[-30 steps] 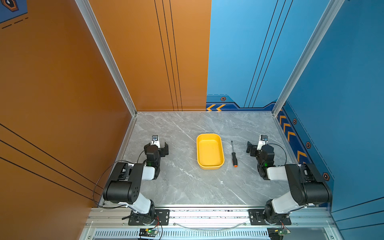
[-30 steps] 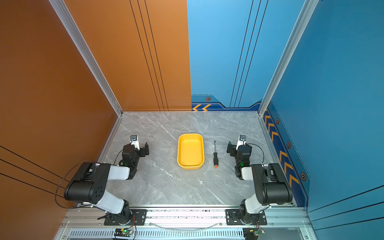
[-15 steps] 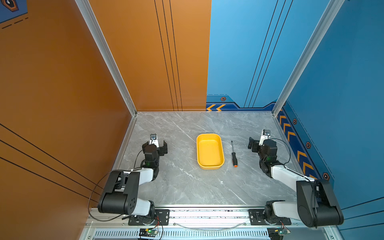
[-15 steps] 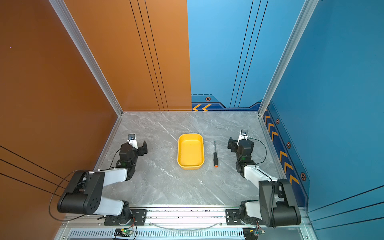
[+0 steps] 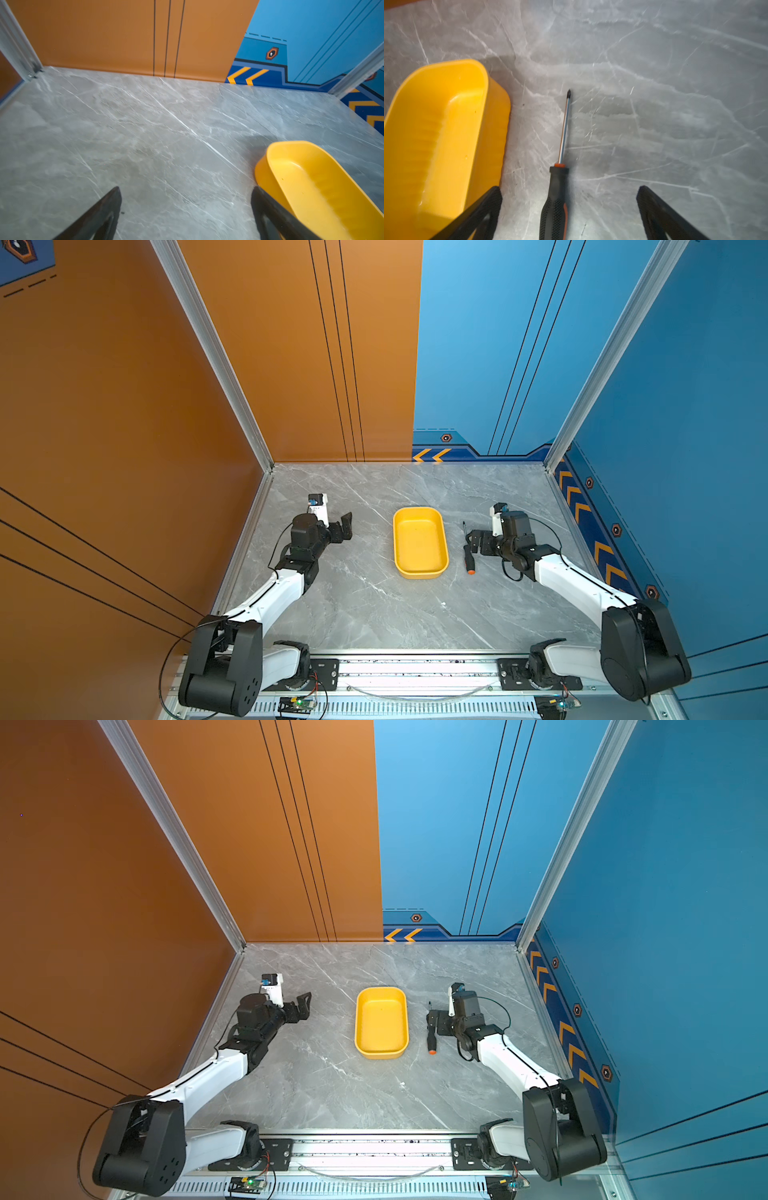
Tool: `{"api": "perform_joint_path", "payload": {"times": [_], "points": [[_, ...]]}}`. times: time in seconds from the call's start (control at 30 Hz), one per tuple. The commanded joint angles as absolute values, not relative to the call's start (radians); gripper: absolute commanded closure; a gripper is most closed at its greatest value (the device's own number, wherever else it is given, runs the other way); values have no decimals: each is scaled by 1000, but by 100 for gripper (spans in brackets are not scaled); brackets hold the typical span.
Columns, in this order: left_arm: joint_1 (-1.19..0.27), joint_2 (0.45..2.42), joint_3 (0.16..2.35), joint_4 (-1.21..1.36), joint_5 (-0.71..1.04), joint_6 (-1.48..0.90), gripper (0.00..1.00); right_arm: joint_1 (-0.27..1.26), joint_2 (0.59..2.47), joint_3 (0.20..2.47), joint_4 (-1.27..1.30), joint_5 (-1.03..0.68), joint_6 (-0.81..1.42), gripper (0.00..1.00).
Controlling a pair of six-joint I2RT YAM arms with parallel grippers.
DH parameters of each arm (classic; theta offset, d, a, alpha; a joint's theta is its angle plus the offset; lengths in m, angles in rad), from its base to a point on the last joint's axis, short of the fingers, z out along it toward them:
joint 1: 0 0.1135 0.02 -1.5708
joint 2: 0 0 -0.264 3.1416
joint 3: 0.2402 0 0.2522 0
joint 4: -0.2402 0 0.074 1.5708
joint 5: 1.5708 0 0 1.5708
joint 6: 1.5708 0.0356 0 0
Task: Put the screwdriver in the bin
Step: 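Reach the right gripper down to the screwdriver handle beside the yellow bin, then close the right gripper on the black-and-orange screwdriver handle and lift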
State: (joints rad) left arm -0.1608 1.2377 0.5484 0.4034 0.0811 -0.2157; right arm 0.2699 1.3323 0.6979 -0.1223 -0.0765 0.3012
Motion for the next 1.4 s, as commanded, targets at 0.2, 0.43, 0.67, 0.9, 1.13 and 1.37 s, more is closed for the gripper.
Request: {"api": "perform_joint_path", "payload": {"times": [0.2,0.43,0.67,0.9,1.13,1.37], "points": [[-197,1293,547,309,166,-277,2,379,1413,680,-207,15,412,9],[-199,1348,578,284,215,-272,2,419,1476,711,-207,75,422,18],[-200,1367,614,213,238,-259,2,437,1547,763,-246,101,417,34],[-200,1369,616,213,246,-261,2,440,1583,781,-265,109,428,50],[-199,1371,616,213,245,-262,2,439,1592,791,-292,122,427,61],[-200,1380,619,211,249,-264,2,434,1591,799,-303,107,435,81]]}}
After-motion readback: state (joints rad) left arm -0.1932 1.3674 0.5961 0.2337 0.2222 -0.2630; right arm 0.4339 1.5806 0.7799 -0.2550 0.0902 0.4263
